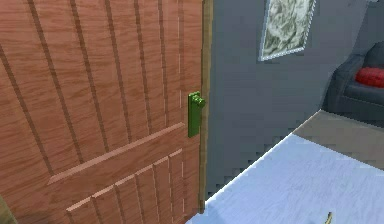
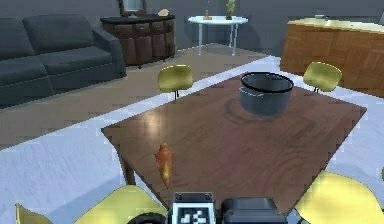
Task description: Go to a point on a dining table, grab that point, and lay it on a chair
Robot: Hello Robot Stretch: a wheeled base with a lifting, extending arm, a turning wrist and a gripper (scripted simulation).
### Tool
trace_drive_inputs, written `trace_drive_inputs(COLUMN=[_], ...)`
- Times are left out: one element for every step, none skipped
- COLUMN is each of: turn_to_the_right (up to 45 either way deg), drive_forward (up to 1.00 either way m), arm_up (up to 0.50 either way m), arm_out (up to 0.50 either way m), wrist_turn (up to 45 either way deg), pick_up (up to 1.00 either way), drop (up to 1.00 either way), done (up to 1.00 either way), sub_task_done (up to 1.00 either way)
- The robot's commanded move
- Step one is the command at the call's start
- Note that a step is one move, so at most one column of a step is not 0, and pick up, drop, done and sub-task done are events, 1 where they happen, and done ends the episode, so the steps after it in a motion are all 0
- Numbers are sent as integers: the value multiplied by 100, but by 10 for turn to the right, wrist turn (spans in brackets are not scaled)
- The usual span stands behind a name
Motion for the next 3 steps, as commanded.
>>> trace_drive_inputs(turn_to_the_right=[0,0,0], drive_forward=[0,0,0], arm_up=[0,0,0], arm_out=[26,0,0], wrist_turn=[0,450,450], pick_up=[0,0,0], drop=[0,0,0], done=[0,0,0], sub_task_done=[0,0,0])
